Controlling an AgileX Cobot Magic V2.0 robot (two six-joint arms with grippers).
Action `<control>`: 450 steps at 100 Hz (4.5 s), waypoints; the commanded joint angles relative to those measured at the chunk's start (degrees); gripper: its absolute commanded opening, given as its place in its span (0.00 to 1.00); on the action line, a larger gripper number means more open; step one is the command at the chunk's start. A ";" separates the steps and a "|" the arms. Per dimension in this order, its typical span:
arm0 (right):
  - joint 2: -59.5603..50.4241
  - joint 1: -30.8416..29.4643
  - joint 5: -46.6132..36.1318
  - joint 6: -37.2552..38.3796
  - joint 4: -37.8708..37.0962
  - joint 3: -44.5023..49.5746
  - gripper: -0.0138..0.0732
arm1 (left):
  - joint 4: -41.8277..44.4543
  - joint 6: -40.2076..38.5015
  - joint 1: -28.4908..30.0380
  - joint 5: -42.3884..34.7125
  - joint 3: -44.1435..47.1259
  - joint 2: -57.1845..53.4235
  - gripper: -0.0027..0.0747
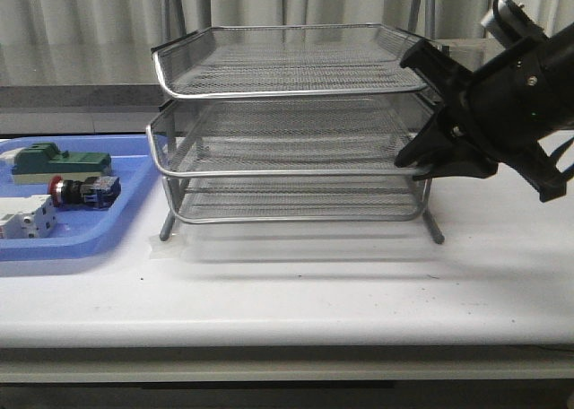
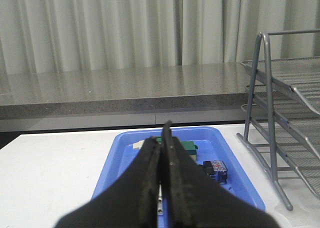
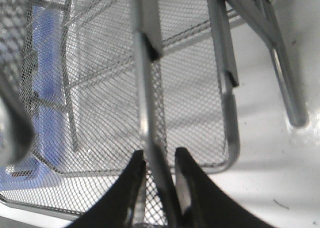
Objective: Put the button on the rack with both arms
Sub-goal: 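Reach the right gripper to the middle wire tray's front edge and grasp, then pull the middle wire tray out toward the robot with the right gripper, then release the tray and withdraw the right gripper, then move the left gripper over the blue bin above the red button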
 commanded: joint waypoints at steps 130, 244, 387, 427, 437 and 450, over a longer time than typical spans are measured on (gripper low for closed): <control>-32.92 -0.58 1.00 4.21 -22.87 14.00 0.72 | -0.44 -0.44 0.23 -4.44 2.39 -1.63 0.01; -55.69 -10.68 30.91 41.90 -84.67 -1.59 0.08 | -0.44 -0.44 0.23 -4.44 2.39 -1.63 0.01; -55.69 -10.68 30.87 41.90 -84.62 -1.59 0.08 | -9.05 -0.44 0.23 10.41 -15.61 5.66 0.01; -55.69 -10.68 30.87 41.90 -84.62 -1.59 0.08 | -8.85 0.56 0.23 37.67 -44.73 37.45 0.01; -55.69 -10.68 30.87 41.90 -84.62 -1.59 0.08 | -8.87 3.47 0.23 42.56 -51.17 45.26 0.01; -55.69 -10.68 30.87 41.90 -84.62 -1.59 0.08 | -8.87 3.47 0.23 44.58 -56.33 54.05 0.01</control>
